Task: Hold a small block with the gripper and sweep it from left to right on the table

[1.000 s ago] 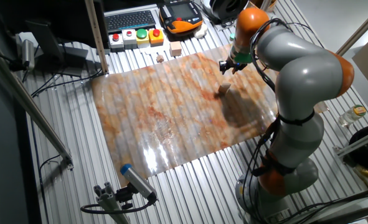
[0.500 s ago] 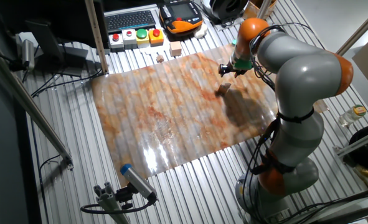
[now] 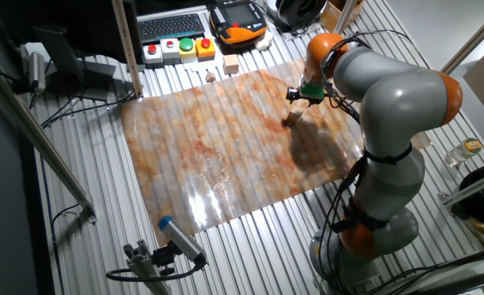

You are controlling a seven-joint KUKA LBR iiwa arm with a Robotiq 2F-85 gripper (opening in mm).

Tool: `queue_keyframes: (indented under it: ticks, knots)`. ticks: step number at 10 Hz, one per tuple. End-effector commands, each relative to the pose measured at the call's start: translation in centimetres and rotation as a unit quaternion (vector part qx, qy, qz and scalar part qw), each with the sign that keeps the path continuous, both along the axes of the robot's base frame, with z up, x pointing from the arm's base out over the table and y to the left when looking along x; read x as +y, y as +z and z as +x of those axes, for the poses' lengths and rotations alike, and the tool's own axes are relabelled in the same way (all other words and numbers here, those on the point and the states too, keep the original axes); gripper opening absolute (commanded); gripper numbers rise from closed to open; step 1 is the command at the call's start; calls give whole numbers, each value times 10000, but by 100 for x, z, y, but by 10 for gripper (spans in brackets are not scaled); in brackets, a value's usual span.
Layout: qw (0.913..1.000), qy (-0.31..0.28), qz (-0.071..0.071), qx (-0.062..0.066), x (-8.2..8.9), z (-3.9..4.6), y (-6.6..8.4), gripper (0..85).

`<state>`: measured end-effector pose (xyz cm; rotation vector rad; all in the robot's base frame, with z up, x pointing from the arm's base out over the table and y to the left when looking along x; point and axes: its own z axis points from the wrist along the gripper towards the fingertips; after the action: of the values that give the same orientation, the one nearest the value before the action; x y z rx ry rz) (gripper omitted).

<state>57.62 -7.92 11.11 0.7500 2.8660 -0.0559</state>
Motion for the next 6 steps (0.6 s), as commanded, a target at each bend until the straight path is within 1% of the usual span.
queue_keyframes:
  ticks: [1, 2, 3, 5, 6]
  knots:
    - [10000, 27, -14, -22, -18, -10, -24, 680]
    - [10000, 25, 17, -29, -20, -15, -54, 680]
    - [9999, 12, 106, 5, -16, -16, -65, 680]
    - [9999, -78, 142, 37, -12, -20, -90, 680]
    - [9998, -87, 154, 72, -12, -21, -101, 680]
